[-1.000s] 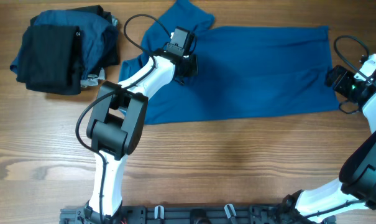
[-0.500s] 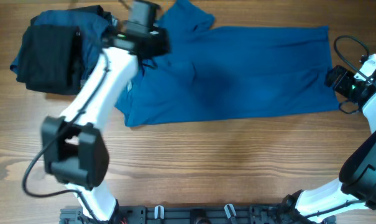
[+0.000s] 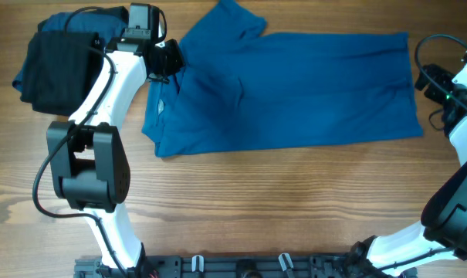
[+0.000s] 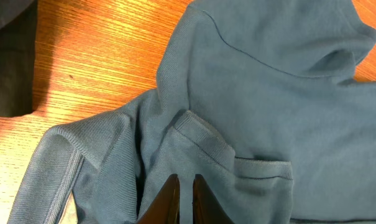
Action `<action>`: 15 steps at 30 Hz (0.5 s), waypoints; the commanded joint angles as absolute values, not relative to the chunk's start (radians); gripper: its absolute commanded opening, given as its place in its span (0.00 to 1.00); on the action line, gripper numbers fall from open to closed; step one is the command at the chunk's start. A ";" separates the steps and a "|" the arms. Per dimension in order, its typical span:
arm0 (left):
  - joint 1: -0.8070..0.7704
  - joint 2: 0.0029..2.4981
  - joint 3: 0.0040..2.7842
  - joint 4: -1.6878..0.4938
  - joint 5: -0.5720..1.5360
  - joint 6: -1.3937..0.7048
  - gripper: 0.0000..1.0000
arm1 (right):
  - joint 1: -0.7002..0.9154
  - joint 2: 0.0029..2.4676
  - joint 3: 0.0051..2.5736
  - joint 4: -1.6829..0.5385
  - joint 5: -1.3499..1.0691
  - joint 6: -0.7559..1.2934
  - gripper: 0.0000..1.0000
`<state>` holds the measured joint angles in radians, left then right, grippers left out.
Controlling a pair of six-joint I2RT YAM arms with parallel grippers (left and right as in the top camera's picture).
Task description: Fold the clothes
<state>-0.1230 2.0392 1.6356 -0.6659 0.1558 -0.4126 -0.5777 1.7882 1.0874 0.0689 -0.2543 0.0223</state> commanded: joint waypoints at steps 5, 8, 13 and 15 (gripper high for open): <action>-0.120 2.050 1.633 -0.648 0.169 -0.397 0.07 | -0.575 1.777 1.088 -0.062 -0.479 0.001 1.00; -0.120 2.050 1.633 -0.650 0.123 -0.396 0.06 | -0.575 1.777 1.088 -0.202 -0.522 -0.007 0.97; -0.120 2.050 1.633 -0.647 0.122 -0.389 0.04 | -0.565 1.777 1.088 -0.297 -0.437 -0.049 0.04; -0.120 2.052 1.631 -0.647 0.122 -0.389 0.04 | -0.543 1.777 1.088 -0.309 -0.352 -0.050 0.04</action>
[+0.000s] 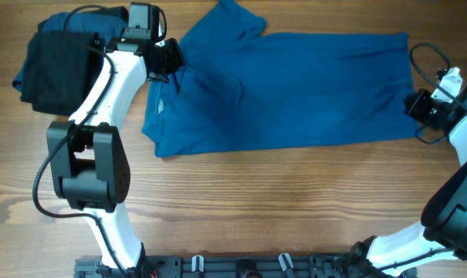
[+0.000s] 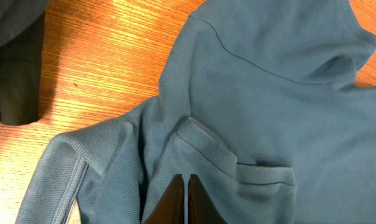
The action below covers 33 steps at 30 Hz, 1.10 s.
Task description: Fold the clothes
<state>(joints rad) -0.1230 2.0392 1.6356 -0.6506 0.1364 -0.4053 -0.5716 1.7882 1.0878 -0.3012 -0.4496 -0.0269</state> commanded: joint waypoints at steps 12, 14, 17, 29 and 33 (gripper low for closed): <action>-0.120 2.159 1.631 -0.518 0.122 -0.389 0.04 | -0.396 1.905 1.088 -0.121 -0.089 -0.042 0.04; -0.120 2.160 1.631 -0.508 0.122 -0.381 0.04 | -0.396 1.951 1.088 -0.089 -0.089 -0.042 0.04; -0.123 2.185 1.631 -0.512 0.122 -0.366 0.04 | -0.396 2.006 1.088 -0.080 -0.089 -0.042 0.04; -0.122 2.300 1.627 -0.607 0.064 -0.344 0.04 | -0.413 2.029 1.087 -0.279 0.070 0.053 0.04; -0.123 2.299 1.627 -0.735 0.058 -0.357 0.04 | -0.426 2.029 1.087 -0.362 0.181 0.131 0.04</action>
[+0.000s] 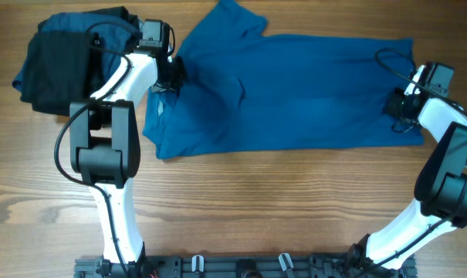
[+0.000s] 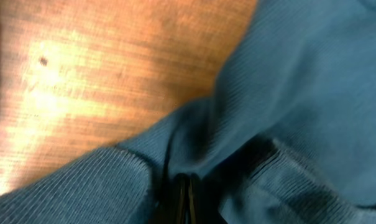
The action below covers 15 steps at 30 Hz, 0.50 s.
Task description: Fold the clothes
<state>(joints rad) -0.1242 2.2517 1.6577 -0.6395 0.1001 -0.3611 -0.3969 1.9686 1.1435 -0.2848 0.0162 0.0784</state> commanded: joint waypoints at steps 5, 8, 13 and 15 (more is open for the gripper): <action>-0.122 2.298 1.627 -0.814 0.046 -0.422 0.04 | -0.437 2.029 1.087 -0.417 0.181 0.133 0.04; -0.129 2.292 1.627 -0.865 0.042 -0.435 0.04 | -0.437 2.029 1.087 -0.457 0.181 0.146 0.04; -0.175 2.244 1.627 -0.923 -0.012 -0.435 0.04 | -0.437 2.008 1.087 -0.526 0.181 0.194 0.04; -0.215 2.193 1.627 -0.944 -0.064 -0.435 0.04 | -0.437 1.976 1.087 -0.558 0.181 0.194 0.04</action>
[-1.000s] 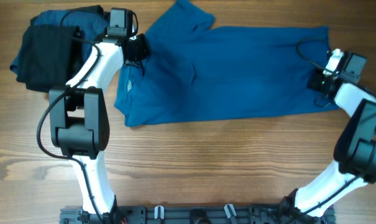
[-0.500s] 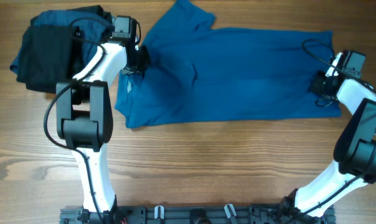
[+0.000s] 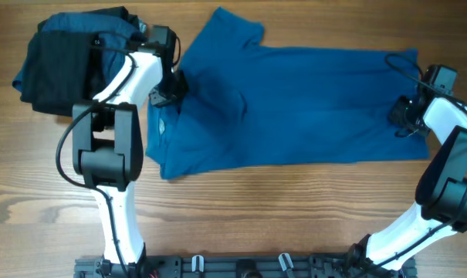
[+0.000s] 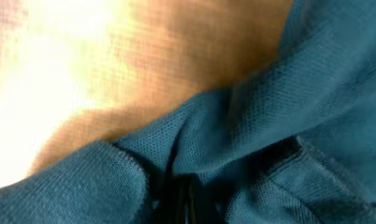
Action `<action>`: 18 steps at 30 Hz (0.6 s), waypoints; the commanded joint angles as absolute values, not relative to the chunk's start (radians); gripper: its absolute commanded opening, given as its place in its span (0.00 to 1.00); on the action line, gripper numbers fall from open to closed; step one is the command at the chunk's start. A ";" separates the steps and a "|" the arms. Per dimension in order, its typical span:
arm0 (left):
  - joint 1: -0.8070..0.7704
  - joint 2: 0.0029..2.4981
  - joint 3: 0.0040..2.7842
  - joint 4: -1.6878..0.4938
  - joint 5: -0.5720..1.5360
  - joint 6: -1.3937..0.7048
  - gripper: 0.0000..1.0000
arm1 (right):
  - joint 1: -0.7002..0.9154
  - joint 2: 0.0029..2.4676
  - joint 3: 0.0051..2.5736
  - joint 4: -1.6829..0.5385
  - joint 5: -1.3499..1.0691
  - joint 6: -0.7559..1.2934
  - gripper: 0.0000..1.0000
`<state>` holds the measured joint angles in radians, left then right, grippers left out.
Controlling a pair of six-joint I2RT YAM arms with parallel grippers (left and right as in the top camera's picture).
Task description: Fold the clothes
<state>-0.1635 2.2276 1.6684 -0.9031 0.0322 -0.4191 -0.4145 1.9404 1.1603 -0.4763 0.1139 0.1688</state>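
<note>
A blue polo shirt [image 3: 295, 100] lies spread flat across the table, collar end to the left. My left gripper [image 3: 174, 83] is at the collar and shoulder. In the left wrist view its fingers [image 4: 188, 196] are shut, with blue knit bunched around them. My right gripper [image 3: 401, 116] rests on the shirt's right hem and pinches the cloth there. One sleeve [image 3: 233, 23] points toward the far edge.
A pile of dark and blue clothes [image 3: 59, 58] sits at the far left, just beyond the left arm. Bare wooden table [image 3: 279, 208] runs along the front. The arm bases stand at the front edge.
The whole shirt has shifted a little toward the front edge. The left gripper, still shut on the collar area, sits slightly nearer the front, and so does the right gripper on the hem.
The left gripper first hovered almost shut over the collar, with the right arm off the shirt at the far right. The right gripper then came to the hem. Later the left gripper was down in the fabric, and now the shirt lies nearer the front.
</note>
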 commanded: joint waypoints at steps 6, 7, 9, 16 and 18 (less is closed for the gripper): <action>-0.244 2.056 1.627 -0.999 -0.073 -0.454 0.04 | -0.437 1.870 1.087 -0.608 0.176 0.194 0.04; -0.244 2.032 1.627 -0.997 -0.073 -0.454 0.04 | -0.437 1.840 1.089 -0.600 0.152 0.192 0.05; -0.244 1.957 1.627 -0.974 -0.073 -0.453 0.04 | -0.437 1.776 1.103 -0.596 0.056 0.183 0.12; -0.245 1.721 1.627 -0.793 -0.072 -0.415 0.38 | -0.435 1.594 1.331 -0.689 -0.061 0.101 0.44; -0.245 1.718 1.627 -0.765 -0.072 -0.397 0.43 | -0.435 1.596 1.367 -0.636 -0.061 0.086 0.50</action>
<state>-0.2493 1.7302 1.6249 -0.7902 -0.0570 -0.4274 -0.4339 1.6287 1.2732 -0.6853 -0.0227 0.1349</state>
